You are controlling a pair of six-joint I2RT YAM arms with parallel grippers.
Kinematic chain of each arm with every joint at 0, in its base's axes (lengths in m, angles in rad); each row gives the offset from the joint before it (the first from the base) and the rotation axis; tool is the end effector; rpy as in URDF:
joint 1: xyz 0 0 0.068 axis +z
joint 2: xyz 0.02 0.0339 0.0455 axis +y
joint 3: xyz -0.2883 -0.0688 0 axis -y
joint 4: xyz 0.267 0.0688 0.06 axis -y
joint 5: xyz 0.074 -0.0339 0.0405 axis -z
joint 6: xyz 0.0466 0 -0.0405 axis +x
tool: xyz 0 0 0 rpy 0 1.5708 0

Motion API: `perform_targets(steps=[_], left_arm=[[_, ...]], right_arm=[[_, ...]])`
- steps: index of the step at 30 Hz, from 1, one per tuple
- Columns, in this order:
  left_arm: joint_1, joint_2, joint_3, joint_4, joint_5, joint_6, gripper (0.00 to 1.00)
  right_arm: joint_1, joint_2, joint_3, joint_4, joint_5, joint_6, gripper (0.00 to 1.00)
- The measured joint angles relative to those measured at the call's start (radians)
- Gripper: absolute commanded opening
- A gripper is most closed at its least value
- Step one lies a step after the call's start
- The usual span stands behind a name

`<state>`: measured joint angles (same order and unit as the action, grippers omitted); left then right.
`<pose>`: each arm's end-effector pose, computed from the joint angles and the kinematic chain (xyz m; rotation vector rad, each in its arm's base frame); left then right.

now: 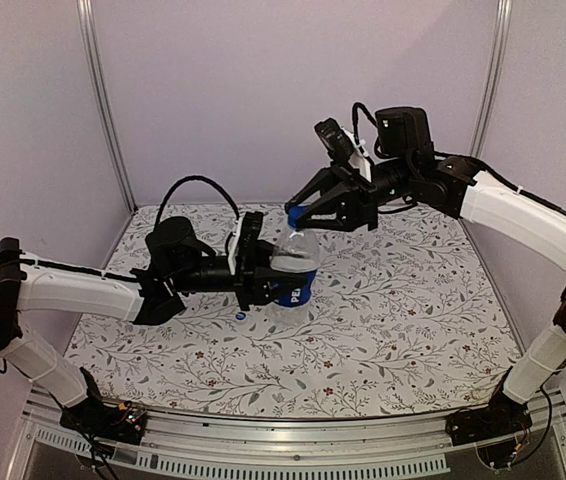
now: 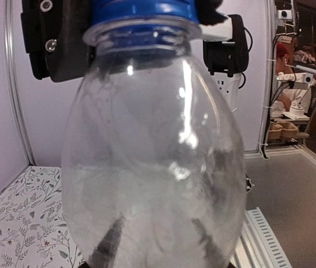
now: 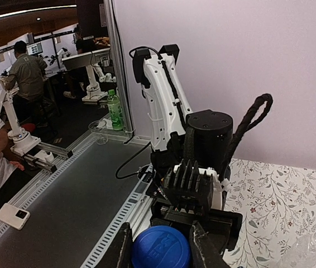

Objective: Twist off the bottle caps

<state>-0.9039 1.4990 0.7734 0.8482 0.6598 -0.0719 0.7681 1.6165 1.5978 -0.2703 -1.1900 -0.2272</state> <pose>0.1933 -0.2918 0.2823 1.1368 1.1367 -1.2481 0.2496 0.3012 0.4305 -1.5782 1.0928 1.4591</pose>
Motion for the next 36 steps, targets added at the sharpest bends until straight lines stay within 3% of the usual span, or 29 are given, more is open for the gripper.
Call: perform_targets(steps=[6,8,11,24,36], left_arm=[[0.004,0.003,0.000,0.002,-0.035,-0.006,0.26],[0.004,0.003,0.000,0.004,-0.069,-0.006,0.26],[0.005,0.003,0.000,-0.003,-0.142,-0.006,0.26],[-0.002,0.003,0.015,-0.075,-0.475,-0.006,0.27],[-0.007,0.003,0.030,-0.115,-0.602,-0.005,0.27]], right_arm=[[-0.010,0.002,0.001,-0.005,0.027,0.041,0.67],[-0.017,-0.006,0.000,0.004,0.076,0.073,0.76],[-0.026,-0.032,-0.008,0.037,0.164,0.150,0.82],[0.044,-0.101,-0.010,0.121,0.687,0.391,0.85],[0.126,0.009,0.060,0.056,0.944,0.410,0.70]])
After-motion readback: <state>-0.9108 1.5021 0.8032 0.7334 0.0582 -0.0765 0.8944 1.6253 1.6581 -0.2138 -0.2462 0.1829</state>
